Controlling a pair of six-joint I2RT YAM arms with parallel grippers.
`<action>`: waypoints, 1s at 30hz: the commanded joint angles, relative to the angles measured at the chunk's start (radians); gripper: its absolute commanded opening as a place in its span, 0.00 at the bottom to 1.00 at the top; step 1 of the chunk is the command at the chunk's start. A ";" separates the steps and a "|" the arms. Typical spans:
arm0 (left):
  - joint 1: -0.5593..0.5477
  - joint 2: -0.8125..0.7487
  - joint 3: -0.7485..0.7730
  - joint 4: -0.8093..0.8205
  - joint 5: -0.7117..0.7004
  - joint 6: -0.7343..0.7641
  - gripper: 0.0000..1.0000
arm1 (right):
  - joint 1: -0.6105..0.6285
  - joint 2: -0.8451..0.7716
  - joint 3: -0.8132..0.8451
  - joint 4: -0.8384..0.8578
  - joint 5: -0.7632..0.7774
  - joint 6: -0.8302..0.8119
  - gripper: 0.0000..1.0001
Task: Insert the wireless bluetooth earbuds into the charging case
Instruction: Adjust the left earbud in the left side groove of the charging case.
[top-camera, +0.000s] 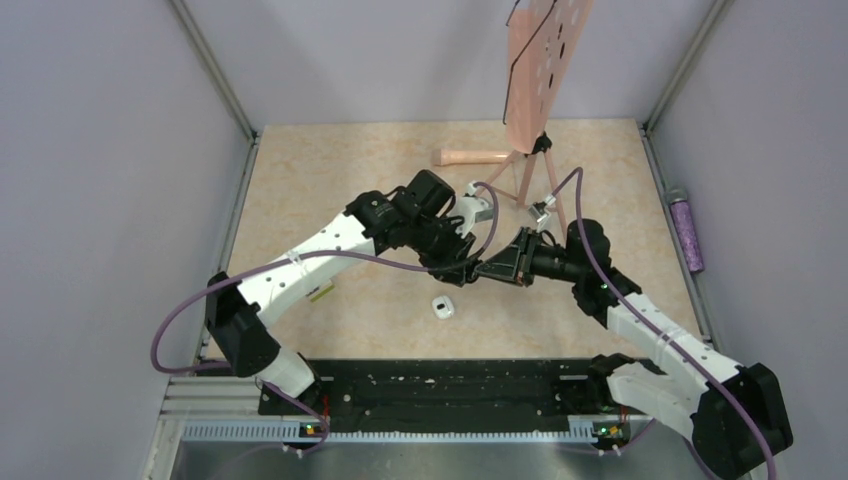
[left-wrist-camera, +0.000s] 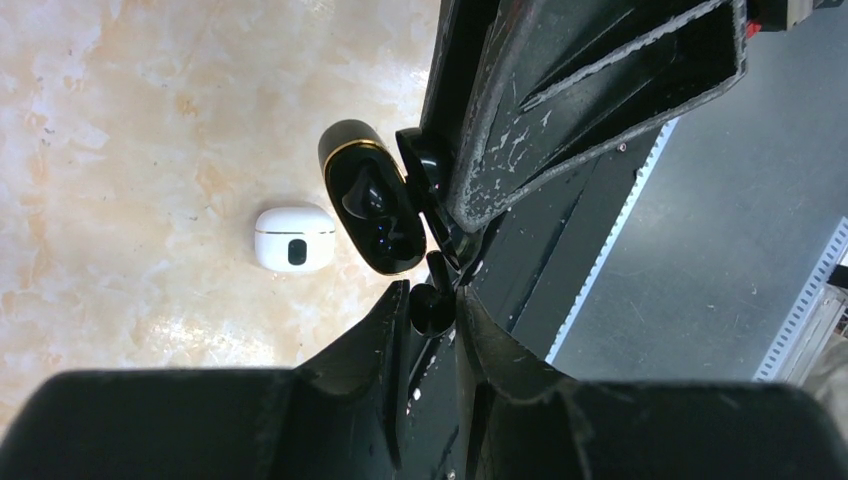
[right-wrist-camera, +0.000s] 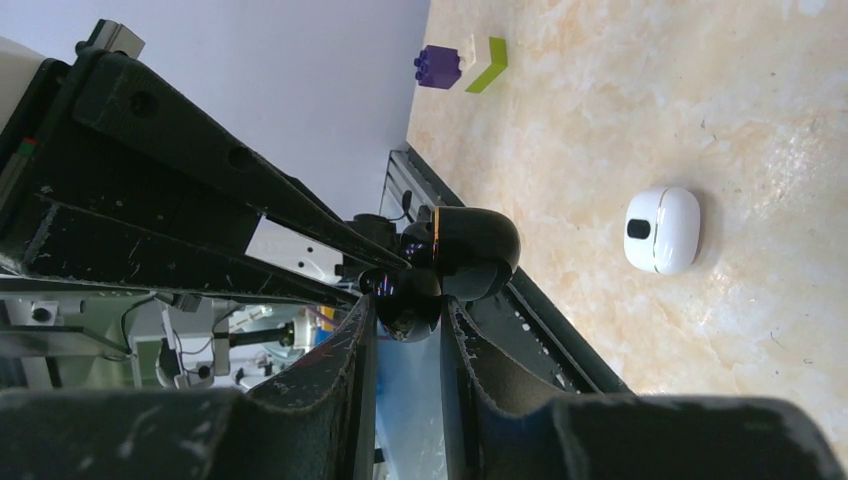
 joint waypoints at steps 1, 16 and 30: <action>-0.005 0.012 0.050 -0.013 0.014 0.005 0.00 | -0.009 -0.027 0.063 -0.025 0.007 -0.049 0.00; -0.005 -0.001 0.069 0.002 -0.036 -0.027 0.00 | -0.009 -0.032 0.052 -0.022 0.000 -0.052 0.00; -0.004 0.011 0.063 -0.007 -0.060 -0.031 0.00 | -0.010 -0.034 0.043 -0.007 0.001 -0.043 0.00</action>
